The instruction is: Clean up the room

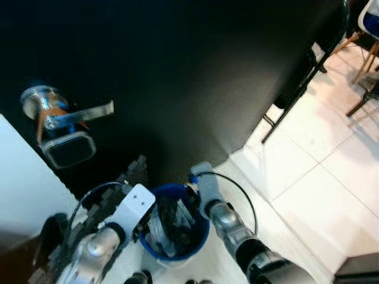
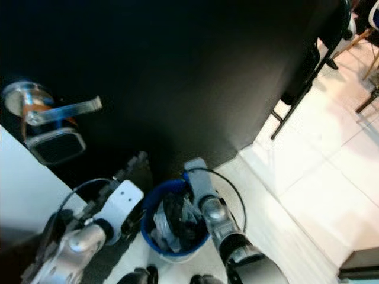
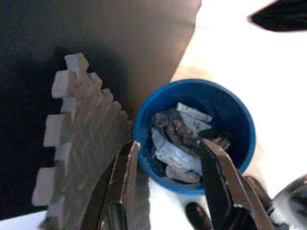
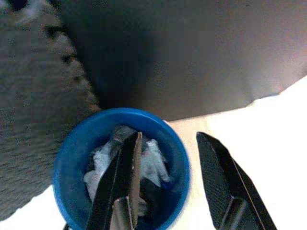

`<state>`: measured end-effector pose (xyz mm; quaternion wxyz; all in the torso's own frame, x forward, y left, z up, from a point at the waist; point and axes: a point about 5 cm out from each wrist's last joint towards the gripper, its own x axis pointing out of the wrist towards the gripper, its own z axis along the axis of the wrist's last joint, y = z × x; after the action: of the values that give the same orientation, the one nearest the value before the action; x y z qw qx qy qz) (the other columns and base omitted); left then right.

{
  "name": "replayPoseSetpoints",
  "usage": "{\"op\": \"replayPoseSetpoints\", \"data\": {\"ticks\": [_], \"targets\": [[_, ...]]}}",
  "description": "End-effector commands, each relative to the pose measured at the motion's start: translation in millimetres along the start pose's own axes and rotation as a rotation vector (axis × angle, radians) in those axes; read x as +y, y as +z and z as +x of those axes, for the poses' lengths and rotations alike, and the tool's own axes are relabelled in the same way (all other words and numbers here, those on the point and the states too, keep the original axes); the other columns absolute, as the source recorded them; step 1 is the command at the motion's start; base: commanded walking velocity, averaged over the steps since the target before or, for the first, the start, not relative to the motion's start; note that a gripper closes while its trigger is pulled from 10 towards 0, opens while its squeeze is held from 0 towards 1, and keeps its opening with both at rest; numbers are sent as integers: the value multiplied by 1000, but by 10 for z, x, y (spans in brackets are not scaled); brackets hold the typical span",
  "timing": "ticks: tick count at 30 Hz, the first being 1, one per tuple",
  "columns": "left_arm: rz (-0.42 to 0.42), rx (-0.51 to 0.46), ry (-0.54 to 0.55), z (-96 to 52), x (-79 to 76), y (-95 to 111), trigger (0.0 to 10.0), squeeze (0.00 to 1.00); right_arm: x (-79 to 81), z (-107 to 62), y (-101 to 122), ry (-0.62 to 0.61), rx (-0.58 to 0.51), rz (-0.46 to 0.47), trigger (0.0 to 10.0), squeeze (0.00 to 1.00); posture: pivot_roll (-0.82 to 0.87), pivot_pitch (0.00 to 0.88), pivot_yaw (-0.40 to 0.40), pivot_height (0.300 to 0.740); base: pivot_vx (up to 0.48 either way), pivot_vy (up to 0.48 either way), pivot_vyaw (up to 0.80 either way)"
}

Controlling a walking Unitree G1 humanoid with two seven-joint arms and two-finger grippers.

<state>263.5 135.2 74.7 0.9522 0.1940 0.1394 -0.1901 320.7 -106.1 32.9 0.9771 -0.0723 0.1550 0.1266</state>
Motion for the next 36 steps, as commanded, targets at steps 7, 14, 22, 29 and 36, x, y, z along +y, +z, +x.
{"op": "replayPoseSetpoints", "data": {"ticks": [7,14,22,29,36], "targets": [[-68,12,53,201,6,-49,10000,0,-188,-276,-407,-69,81,53,10000,0,19,0,-32,740,0,0,-114],[-84,-37,86,279,64,37,10000,0,-283,-363,-460,-159,86,131,10000,0,15,0,-25,740,0,0,-800],[-119,-43,91,316,47,17,10000,0,-281,-377,-422,-114,104,96,10000,0,11,0,-28,740,0,0,-800],[-201,-76,117,316,66,5,10000,0,-313,-368,-362,-71,134,64,10000,0,8,0,-40,740,0,0,-800],[-273,-72,190,292,97,-58,10000,0,-349,-356,-311,-45,142,29,10000,0,8,0,-59,740,0,0,-800]]}}
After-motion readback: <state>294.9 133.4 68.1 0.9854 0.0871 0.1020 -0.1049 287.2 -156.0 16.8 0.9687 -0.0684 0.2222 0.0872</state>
